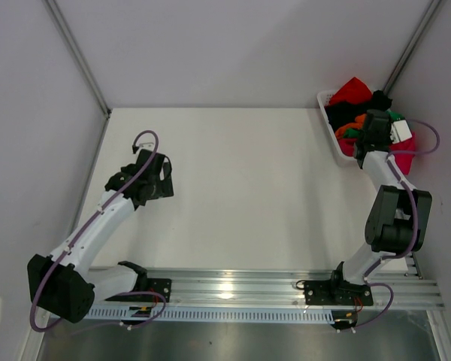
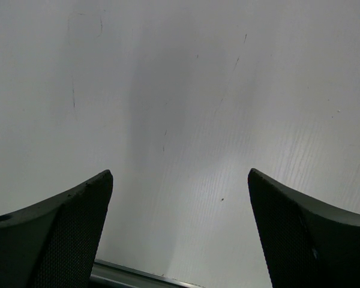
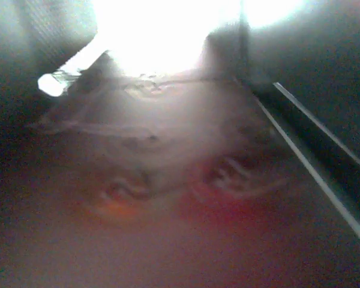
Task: Fold and stack the t-shirts
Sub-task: Grab the tshirt from the pile
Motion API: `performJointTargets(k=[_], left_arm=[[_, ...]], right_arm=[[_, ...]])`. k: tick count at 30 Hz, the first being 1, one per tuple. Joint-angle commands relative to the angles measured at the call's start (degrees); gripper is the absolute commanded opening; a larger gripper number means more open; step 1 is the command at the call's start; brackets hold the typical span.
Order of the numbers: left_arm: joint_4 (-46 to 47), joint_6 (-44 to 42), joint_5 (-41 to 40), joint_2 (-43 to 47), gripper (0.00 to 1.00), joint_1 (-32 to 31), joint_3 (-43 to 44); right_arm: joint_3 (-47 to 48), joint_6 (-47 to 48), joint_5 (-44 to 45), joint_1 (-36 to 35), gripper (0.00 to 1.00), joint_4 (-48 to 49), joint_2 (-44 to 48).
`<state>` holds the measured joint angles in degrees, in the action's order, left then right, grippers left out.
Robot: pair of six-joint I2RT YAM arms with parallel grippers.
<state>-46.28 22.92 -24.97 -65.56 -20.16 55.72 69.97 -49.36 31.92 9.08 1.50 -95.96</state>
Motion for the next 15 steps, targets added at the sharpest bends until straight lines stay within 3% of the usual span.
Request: performJointTargets(k=[1,5,13,15], left_arm=[[0.1,-0.1,-0.8,1.7,0.96,-0.4,1.8],[1.8,-0.4,1.1,1.6,0.96,-0.4,1.9],[5.1,-2.3,1.0,-1.6,0.99,-0.4,10.6],[7.5,-3.8,-0.3,-3.3,0.99,-0.4,13.1]], right_arm=[[0.8,-0.3,0.5,0.5,0.47,-0.3,1.0],[0.0,-1.7,-6.2,2.2,0.49,1.6,-0.1],[0.9,7.3,-35.0,1.4,0.54,17.1,-3.0],[3.0,9.4,-41.2,0.4,0.56,16.4,-3.4]])
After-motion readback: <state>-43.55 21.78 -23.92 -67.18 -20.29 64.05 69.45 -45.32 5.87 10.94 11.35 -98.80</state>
